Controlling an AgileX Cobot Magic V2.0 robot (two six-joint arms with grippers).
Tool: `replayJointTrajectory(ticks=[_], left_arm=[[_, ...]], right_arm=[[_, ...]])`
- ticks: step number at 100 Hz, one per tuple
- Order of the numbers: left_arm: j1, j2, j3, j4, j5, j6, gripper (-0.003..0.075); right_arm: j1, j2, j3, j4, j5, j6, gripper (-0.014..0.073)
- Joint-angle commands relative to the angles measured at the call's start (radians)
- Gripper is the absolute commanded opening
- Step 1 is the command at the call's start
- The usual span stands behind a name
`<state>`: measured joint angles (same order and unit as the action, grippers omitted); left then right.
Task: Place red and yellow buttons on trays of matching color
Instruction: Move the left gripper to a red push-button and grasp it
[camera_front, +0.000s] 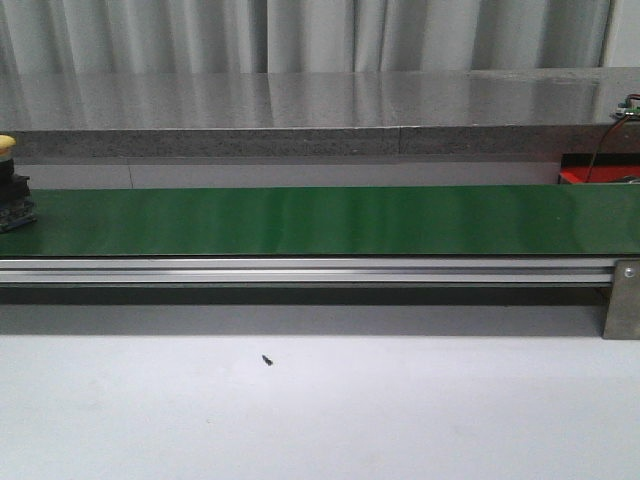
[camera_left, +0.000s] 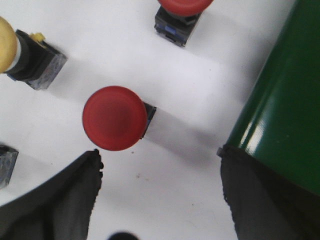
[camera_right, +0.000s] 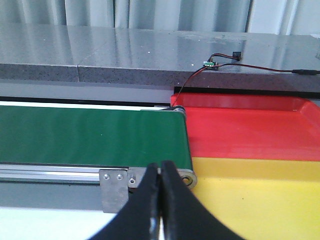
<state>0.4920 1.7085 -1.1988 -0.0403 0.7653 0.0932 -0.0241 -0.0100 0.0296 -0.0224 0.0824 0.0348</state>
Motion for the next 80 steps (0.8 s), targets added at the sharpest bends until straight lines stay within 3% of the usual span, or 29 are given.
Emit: replayJointTrajectory(ticks=[1,34,80], left_arm=[[0.001,-0.048,-0.020,0.015,-0.057,-0.008,0.0496],[0.001,-0.020,-0.020,0.088,-0.121,-0.054,0.0496],[0.001,0.091,-0.094,0.100,-0.101,-0.054,0.0496]], right_arm=[[0.000,-0.014,-0.019,0.003,-0.077,-0.002,-0.0068],[0.000,-0.014,-0.019,0.003,-0.077,-0.002,-0.0068],[0.000,-0.014,-0.019,0.003,-0.077,-0.002,-0.0068]])
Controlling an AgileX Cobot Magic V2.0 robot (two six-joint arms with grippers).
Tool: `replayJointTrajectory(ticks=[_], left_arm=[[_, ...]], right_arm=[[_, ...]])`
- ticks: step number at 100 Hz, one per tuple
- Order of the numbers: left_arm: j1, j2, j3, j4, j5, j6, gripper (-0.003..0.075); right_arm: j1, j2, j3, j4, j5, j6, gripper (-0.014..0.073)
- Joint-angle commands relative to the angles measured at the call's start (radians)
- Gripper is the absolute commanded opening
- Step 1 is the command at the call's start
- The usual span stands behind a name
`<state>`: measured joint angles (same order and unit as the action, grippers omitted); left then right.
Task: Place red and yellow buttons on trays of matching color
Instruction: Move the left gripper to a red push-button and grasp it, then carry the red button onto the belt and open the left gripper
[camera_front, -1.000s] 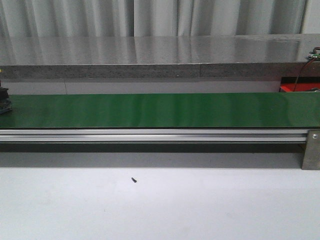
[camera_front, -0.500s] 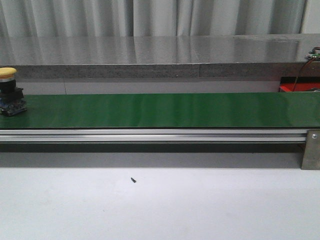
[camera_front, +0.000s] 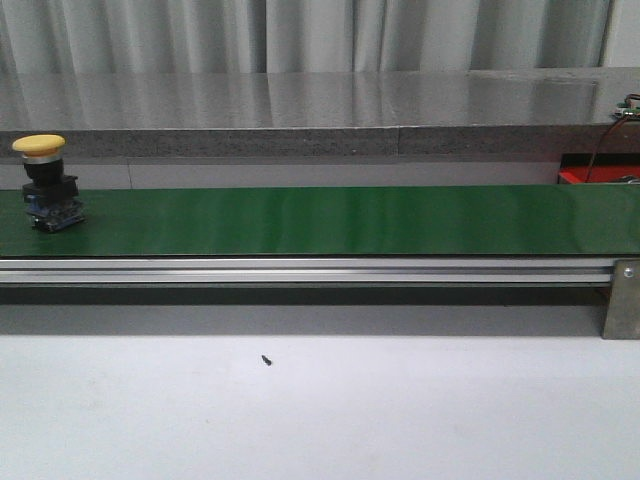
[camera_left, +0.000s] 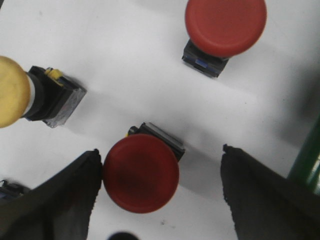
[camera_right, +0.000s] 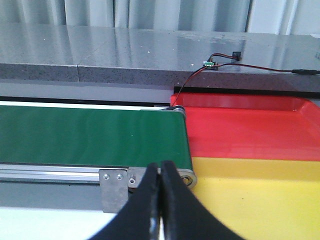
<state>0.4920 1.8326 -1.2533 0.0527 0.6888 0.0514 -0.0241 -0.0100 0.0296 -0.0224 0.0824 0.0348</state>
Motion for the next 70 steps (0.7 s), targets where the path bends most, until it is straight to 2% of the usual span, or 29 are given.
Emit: replayJointTrajectory(ticks=[1,32,56,70], left_arm=[[0.001,-0.030,-0.039,0.007,-0.024,-0.012,0.0496],[0.001,-0.017,-0.039,0.024,-0.033,-0.018,0.0488],[0.001,-0.017,-0.039,0.024,-0.038,-0.018,0.0290],[0.001,-0.017,-0.039,0.024,-0.036,-0.025,0.0204]], right_arm=[[0.000,-0.014,-0.019,0.003,-0.077,-0.002,-0.0068],[0.000,-0.014,-0.019,0.003,-0.077,-0.002,-0.0068],[0.000,-0.014,-0.019,0.003,-0.077,-0.002,-0.0068],[0.000,-0.014,-0.019,0.003,-0.077,-0.002,-0.0068]])
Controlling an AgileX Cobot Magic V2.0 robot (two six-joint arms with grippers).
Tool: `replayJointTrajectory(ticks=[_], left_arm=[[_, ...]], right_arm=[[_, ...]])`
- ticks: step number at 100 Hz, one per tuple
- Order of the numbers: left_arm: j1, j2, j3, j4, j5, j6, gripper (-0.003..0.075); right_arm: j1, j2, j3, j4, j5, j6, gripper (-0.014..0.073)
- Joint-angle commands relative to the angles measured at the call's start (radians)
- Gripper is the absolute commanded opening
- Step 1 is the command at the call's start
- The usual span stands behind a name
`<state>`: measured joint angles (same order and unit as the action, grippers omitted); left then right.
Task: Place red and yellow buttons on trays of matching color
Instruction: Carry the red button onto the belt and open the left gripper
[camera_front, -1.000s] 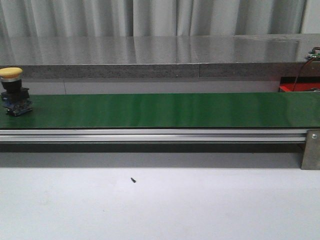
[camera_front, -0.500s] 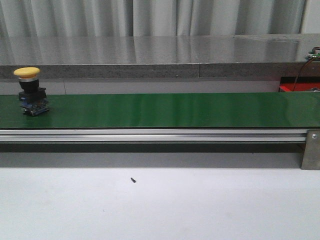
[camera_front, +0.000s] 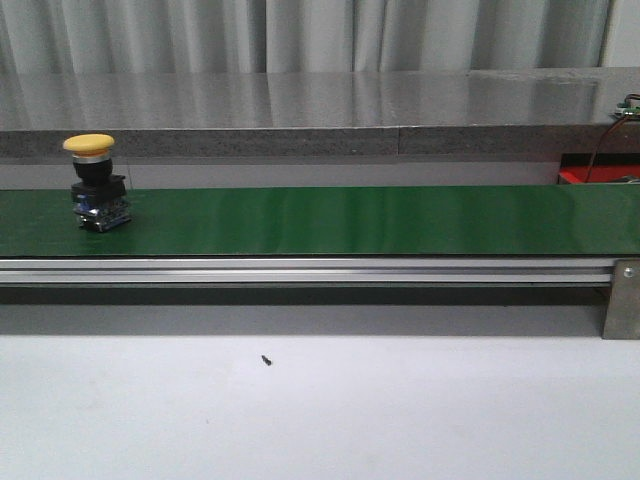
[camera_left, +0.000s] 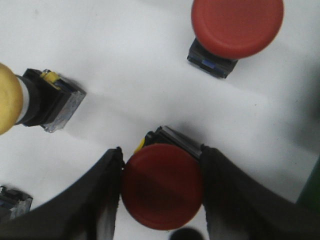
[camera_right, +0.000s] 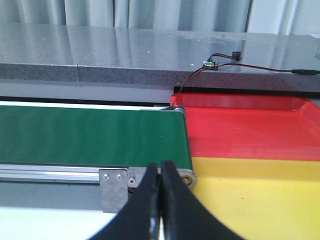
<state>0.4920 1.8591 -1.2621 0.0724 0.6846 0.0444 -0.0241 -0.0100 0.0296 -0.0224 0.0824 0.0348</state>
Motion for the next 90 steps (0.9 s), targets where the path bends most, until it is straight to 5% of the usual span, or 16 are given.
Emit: replayJointTrajectory(ticks=[1,52,90], left_arm=[[0.001,-0.044,-0.030,0.004,-0.032,-0.018,0.0201],[-0.014,-0.237,-0.101,0.000,0.092,-0.014,0.0171],[-0.174,-0.260,-0.190,-0.188,0.195,0.138,0.0171]], right_arm=[[0.000,-0.014,-0.019,0.003,-0.077,-0.002,-0.0068],[0.000,-0.014,-0.019,0.003,-0.077,-0.002,-0.0068],[0.000,-0.014,-0.019,0.003,-0.077,-0.002,-0.0068]])
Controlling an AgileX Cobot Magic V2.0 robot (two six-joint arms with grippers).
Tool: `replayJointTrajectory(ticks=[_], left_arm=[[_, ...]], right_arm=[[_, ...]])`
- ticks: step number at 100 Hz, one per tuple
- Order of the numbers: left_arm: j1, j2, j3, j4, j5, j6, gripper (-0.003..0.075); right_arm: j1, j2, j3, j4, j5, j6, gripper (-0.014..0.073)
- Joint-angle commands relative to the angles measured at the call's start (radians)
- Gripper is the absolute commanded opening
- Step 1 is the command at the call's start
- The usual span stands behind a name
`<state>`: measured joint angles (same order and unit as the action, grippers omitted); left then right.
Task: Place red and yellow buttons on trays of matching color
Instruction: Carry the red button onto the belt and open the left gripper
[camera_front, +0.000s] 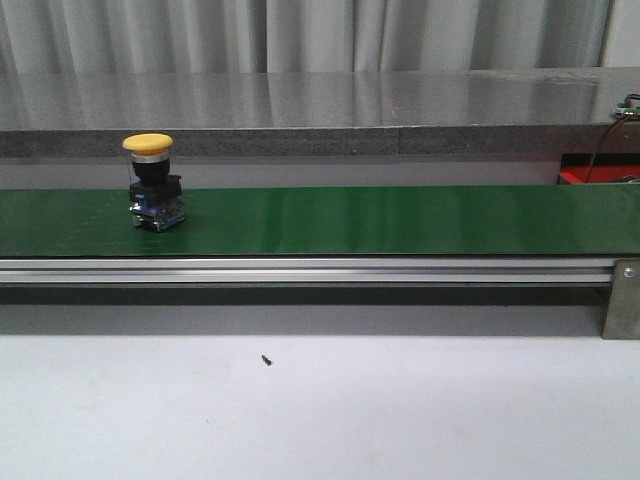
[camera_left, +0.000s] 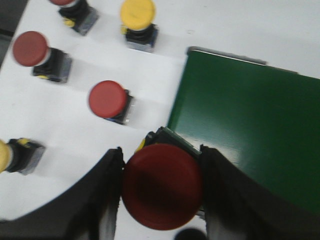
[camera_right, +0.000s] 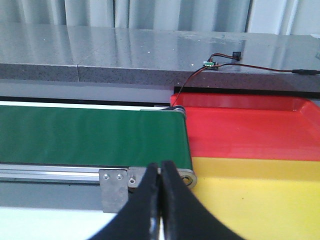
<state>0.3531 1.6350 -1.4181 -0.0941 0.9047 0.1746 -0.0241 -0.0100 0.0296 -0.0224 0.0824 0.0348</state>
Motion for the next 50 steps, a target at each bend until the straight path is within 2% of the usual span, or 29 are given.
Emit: replayJointTrajectory(ticks=[1,24,50], left_arm=[[-0.042,-0.034,-0.034,-0.022,-0.025,0.008,0.0171],[-0.119,0.005,-0.032,-0.022,-0.018,0.010,0.0172],[-0.160,0.061,-0.032,-0.024,-0.019,0.010,0.0173]], right_arm=[[0.000,-0.014,-0.019,0.003,-0.077,-0.002,-0.0068],[0.000,-0.014,-0.019,0.003,-0.077,-0.002,-0.0068],[0.000,-0.014,-0.019,0.003,-0.077,-0.002,-0.0068]])
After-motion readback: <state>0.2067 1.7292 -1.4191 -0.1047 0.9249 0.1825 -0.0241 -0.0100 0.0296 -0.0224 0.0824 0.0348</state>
